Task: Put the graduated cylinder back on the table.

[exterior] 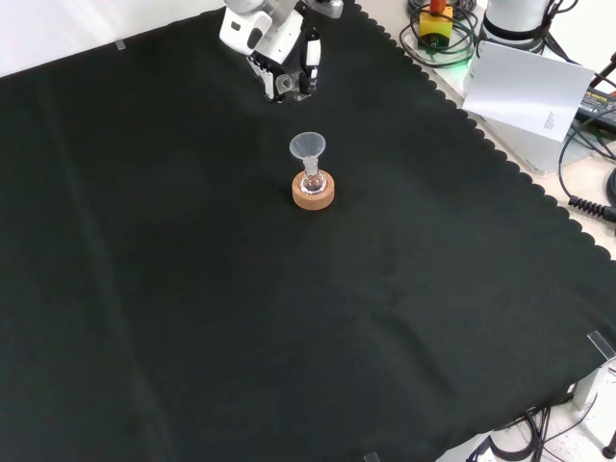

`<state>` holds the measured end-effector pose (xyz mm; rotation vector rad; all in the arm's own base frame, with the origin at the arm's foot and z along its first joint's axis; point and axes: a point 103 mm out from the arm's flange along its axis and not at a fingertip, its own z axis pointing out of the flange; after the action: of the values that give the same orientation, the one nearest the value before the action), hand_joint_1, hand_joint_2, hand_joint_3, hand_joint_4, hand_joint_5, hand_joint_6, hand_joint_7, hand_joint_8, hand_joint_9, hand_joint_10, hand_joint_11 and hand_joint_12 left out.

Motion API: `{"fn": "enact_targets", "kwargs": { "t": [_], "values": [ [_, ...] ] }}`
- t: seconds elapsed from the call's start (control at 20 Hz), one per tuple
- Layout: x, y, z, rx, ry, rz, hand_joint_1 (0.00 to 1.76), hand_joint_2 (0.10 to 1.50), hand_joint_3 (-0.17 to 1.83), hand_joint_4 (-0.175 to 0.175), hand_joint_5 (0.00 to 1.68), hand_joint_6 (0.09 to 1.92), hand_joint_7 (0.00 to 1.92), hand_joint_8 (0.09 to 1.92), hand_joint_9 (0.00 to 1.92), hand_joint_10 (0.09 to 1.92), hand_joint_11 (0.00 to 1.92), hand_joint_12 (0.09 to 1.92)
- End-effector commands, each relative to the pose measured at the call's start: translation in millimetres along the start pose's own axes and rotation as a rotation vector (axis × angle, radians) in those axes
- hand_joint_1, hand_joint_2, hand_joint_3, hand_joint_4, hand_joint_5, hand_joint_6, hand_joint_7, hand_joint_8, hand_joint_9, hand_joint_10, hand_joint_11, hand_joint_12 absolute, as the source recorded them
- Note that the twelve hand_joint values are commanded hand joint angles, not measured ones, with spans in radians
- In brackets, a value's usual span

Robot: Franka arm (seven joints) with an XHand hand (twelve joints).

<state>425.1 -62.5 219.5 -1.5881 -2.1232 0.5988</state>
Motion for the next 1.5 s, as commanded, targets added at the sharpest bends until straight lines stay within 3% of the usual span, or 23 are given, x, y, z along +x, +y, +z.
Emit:
{"fn": "enact_targets", "kwargs": {
  "t": [0.05, 0.2, 0.65, 1.15, 1.5],
  "values": [
    [-8.1, 14.7, 2.8, -0.081, 0.069, -0.049, 1.15, 1.14, 0.0, -0.175, 0.95, 1.06, 1.29, 0.25, 1.48, 0.09, 1.28, 0.73],
    [-16.4, 25.2, 4.4, -0.117, 0.104, -0.06, 1.15, 1.14, 0.0, -0.175, 0.95, 1.06, 1.29, 0.25, 1.48, 0.09, 1.28, 0.73],
    [-46.2, 66.6, 9.0, -0.317, 0.194, -0.088, 1.15, 1.14, 0.0, -0.175, 0.94, 1.06, 1.29, 0.25, 1.48, 0.09, 1.28, 0.73],
    [-75.4, 111.7, 25.8, -0.461, 0.322, -0.093, 1.15, 1.14, 0.0, -0.175, 0.94, 1.06, 1.29, 0.24, 1.48, 0.09, 1.28, 0.73],
    [-81.1, 134.8, 34.1, -0.573, 0.379, -0.113, 1.15, 1.14, 0.0, -0.175, 0.94, 1.07, 1.28, 0.24, 1.47, 0.09, 1.28, 0.73]
  ]
}}
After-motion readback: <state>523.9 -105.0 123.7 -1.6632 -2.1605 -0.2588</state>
